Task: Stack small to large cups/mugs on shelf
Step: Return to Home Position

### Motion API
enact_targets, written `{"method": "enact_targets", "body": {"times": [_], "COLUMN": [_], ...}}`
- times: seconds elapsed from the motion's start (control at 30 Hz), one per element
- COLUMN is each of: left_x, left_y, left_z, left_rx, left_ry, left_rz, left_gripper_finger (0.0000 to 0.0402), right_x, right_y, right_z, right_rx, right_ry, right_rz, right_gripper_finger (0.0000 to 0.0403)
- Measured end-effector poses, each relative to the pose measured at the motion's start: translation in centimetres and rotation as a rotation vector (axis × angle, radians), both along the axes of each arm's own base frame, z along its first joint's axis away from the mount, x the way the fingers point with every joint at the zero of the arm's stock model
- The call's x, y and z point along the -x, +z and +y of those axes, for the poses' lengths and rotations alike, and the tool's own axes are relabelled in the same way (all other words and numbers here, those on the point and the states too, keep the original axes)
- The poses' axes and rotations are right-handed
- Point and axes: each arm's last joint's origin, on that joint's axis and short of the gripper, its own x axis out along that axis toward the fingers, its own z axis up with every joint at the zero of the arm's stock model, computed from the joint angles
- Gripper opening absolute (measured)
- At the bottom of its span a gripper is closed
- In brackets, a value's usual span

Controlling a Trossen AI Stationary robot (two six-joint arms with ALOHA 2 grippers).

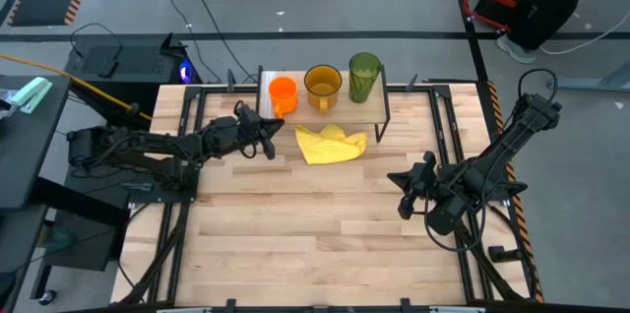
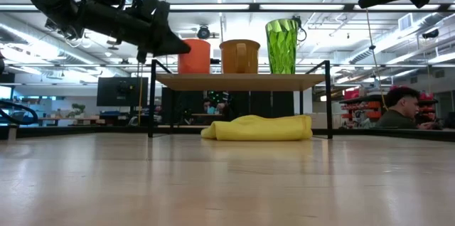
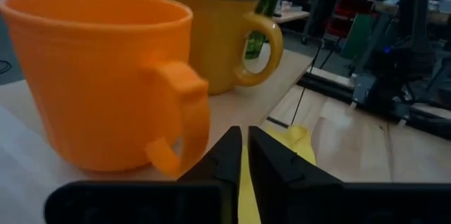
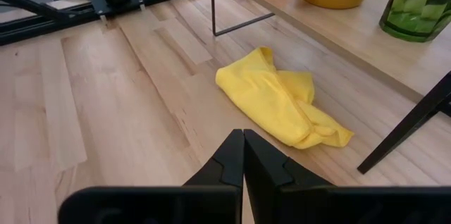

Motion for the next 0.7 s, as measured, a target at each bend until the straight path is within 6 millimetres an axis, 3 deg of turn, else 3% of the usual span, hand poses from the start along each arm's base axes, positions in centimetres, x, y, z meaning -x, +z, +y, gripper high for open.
{"method": "enact_targets", "body": {"times": [0.17,0.5,0.7], "left_x": [0.0,-0.6,1.2], "left_y": [-0.1,-0.1,2.4], "left_z": [-0.1,-3.9,-5.6], "left_rx": [0.006,0.063,0.035], "left_ry": [-0.012,-0.385,-0.467], "left_rz": [0.012,0.027,-0.057], "left_gripper_finger": [0.0028,0.0039,0.0038], "right_x": [0.0,0.4,1.4], "right_y": [0.0,0.0,0.7], "right_z": [0.0,0.6,2.0], "right_rx": [0.0,-0.012,-0.04], "right_ry": [0.0,0.037,0.136], "right_rz": [0.0,0.0,-0.012], "right_gripper_finger": [0.0014,0.0014,0.0014]}}
